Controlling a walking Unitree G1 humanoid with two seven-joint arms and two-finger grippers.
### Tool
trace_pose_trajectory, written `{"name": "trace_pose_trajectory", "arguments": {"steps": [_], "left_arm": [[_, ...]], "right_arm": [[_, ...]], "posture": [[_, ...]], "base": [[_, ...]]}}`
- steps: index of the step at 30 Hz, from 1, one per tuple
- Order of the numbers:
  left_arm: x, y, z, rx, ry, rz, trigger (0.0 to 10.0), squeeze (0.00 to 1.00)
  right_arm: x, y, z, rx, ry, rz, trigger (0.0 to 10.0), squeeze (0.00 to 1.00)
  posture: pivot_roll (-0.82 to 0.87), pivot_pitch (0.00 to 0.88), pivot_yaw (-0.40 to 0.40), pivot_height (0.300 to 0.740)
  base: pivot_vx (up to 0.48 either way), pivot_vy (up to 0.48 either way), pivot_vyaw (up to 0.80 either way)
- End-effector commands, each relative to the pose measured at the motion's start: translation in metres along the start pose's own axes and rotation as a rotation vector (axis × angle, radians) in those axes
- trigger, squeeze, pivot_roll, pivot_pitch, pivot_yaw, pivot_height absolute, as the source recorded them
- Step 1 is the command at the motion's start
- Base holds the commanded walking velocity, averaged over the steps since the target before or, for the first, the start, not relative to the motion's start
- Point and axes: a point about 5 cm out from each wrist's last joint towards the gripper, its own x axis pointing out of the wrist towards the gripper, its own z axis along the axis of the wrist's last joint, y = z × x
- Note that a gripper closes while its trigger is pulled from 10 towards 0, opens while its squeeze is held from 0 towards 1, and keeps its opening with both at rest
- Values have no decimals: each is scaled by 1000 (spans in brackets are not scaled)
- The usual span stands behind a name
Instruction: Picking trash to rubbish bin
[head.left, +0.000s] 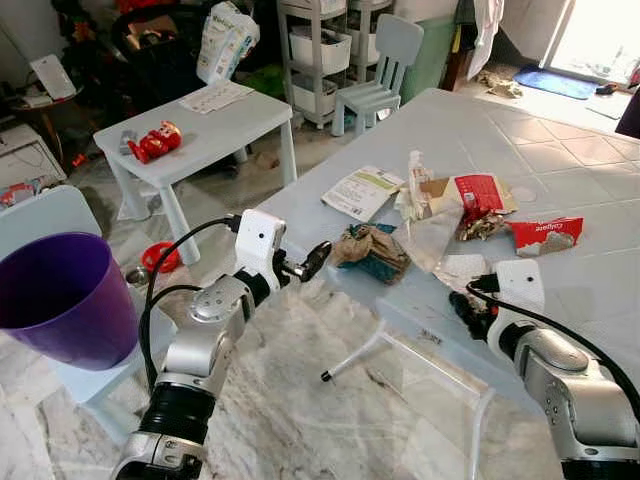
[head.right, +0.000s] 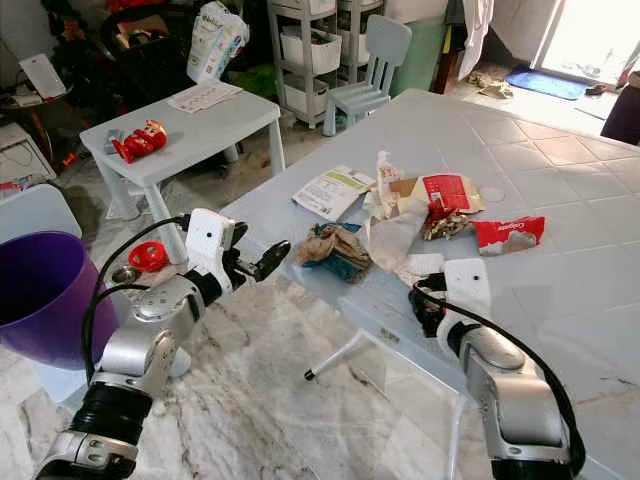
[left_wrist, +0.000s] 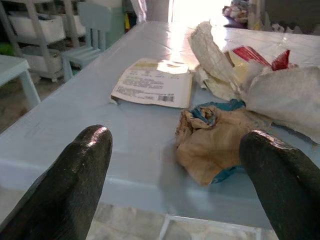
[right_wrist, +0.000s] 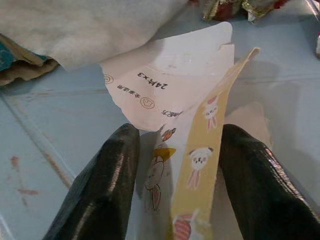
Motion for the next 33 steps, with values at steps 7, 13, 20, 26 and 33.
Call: {"name": "trace_pose_trajectory", "arguments": {"steps": [7, 13, 20, 26, 33], "left_arm": [[20, -14, -4, -44, 20, -85, 10000, 0], [24, -18, -10, -36, 28, -107, 10000, 0], [39, -19, -13, -87, 30, -106, 10000, 0], [51, -24, -8, -121, 10, -113, 10000, 0], [61, -37, -9, -130, 31, -144, 10000, 0]], "right_arm": [[-3, 8, 4, -11, -37, 11, 0, 0], [-9, 5, 5, -15, -43, -4, 0, 0], [-18, 4, 2, -24, -34, -6, 0, 0], [-27, 3, -2, -38, -15, 7, 0, 0], [-28, 4, 0, -43, -14, 11, 0, 0]], "posture": [[-102, 43, 29, 740], [-131, 61, 32, 740], [-178, 75, 31, 740], [-215, 86, 31, 740], [-223, 85, 31, 740]], "base": [[0, 0, 0], [0, 0, 0], [0, 0, 0], [0, 0, 0], [0, 0, 0]]}}
